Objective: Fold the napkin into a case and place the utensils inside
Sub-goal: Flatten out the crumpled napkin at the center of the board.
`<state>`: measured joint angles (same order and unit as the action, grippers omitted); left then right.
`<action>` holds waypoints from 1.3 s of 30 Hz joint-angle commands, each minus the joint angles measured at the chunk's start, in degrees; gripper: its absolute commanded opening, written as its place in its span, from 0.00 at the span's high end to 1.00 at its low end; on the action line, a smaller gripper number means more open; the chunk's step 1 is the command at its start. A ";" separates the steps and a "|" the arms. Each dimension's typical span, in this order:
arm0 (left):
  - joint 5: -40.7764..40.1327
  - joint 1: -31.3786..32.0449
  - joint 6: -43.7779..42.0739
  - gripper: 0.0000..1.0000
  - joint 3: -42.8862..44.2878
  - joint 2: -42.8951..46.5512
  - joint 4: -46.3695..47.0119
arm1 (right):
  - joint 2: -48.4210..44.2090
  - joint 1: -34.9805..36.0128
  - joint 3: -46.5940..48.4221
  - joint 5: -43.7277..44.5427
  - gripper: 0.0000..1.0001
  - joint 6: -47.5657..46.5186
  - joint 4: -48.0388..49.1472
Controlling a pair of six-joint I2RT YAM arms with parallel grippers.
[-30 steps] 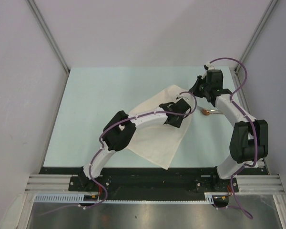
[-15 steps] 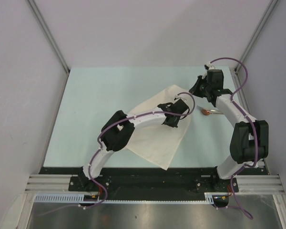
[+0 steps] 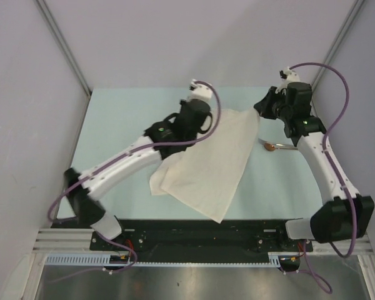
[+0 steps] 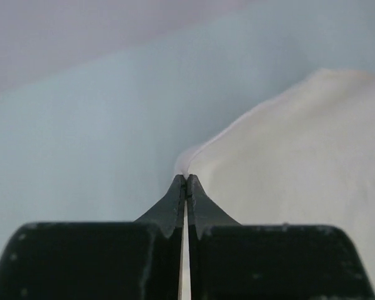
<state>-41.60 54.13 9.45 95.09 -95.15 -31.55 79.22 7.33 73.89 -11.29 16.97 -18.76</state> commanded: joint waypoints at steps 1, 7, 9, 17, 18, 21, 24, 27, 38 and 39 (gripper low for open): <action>-9.81 -0.25 -13.66 1.00 -5.25 14.97 11.14 | -11.18 3.64 7.23 -1.54 1.00 -4.04 -3.90; 3.88 -0.25 -21.75 1.00 -14.84 38.70 25.04 | -25.31 9.27 11.36 -6.01 1.00 -8.53 -7.07; 7.48 -0.25 -23.60 1.00 -15.46 44.67 26.10 | -28.58 11.12 11.72 -9.97 1.00 -8.97 -7.08; 12.25 -0.25 -27.11 1.00 -8.18 52.00 20.31 | -38.09 11.48 12.08 -16.58 1.00 -6.08 -5.67; 10.77 -0.25 -27.38 1.00 -6.60 51.30 19.52 | -37.83 11.39 11.55 -15.88 1.00 -5.73 -5.15; 3.56 -0.25 -31.23 1.00 -7.54 48.40 22.40 | -34.93 11.39 9.88 -11.66 1.00 -4.67 -4.09; 0.74 -2.35 -32.66 1.00 -7.64 43.05 23.20 | -29.85 11.39 9.17 -7.18 1.00 -4.23 -3.04; 9.50 -15.41 -22.23 1.00 -7.37 36.55 17.76 | -23.62 11.30 8.12 -4.19 1.00 -4.49 -0.93; 33.61 -39.63 -6.11 1.00 -10.97 4.21 27.99 | 11.98 3.48 8.00 -3.83 1.00 -5.63 17.79; 34.30 -39.89 -6.55 1.00 -9.50 -1.47 28.47 | 15.49 3.30 9.85 -3.65 1.00 -6.24 17.88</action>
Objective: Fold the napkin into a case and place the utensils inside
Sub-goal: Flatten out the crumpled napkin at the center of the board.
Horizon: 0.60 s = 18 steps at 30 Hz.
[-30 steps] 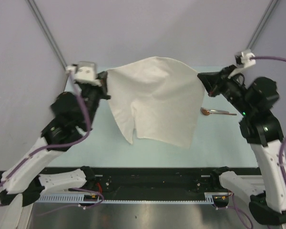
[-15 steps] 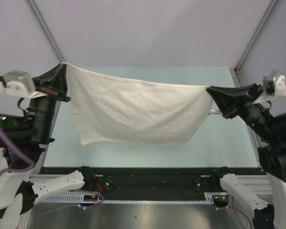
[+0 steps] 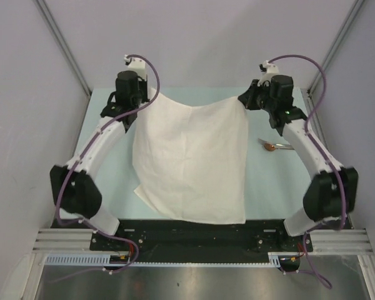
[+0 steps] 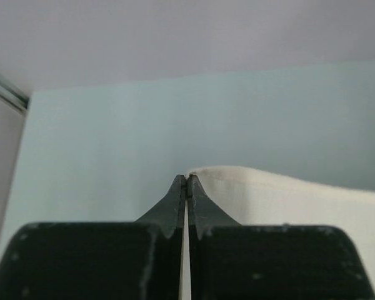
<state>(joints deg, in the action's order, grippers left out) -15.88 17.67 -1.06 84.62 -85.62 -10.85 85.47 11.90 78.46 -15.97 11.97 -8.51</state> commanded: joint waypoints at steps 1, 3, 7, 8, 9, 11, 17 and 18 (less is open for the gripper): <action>9.89 -3.43 3.26 1.00 2.29 -13.49 7.69 | 12.15 -1.61 7.04 1.72 1.00 -1.85 7.63; 10.25 -3.43 2.73 1.00 3.62 -17.98 10.57 | 21.29 -3.10 12.84 0.59 1.00 -1.86 7.90; 10.94 -3.70 2.91 1.00 4.94 -27.55 19.28 | 34.12 -4.52 22.16 -2.84 1.00 -0.10 7.64; 10.87 -3.70 2.91 1.00 5.64 -28.88 21.73 | 35.80 -4.69 23.66 -2.23 1.00 0.16 7.55; 10.78 -3.70 3.43 1.00 7.73 -30.46 22.36 | 38.86 -4.87 26.11 -1.53 1.00 0.42 7.29; 11.05 -3.70 3.96 1.00 10.64 -35.28 22.98 | 41.60 -5.22 28.58 -1.26 1.00 1.04 7.28; 7.37 -3.96 3.34 0.99 27.07 -45.94 13.34 | 50.13 -5.66 38.86 1.02 0.88 1.92 1.42; 2.22 -3.96 3.69 0.96 32.92 -48.82 11.31 | 51.01 -5.57 40.44 1.90 0.82 2.01 0.18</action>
<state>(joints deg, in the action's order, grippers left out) -6.76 14.09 1.54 104.73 -129.60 4.16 133.88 6.26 110.98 -16.93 13.43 -6.02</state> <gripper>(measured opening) 0.006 0.099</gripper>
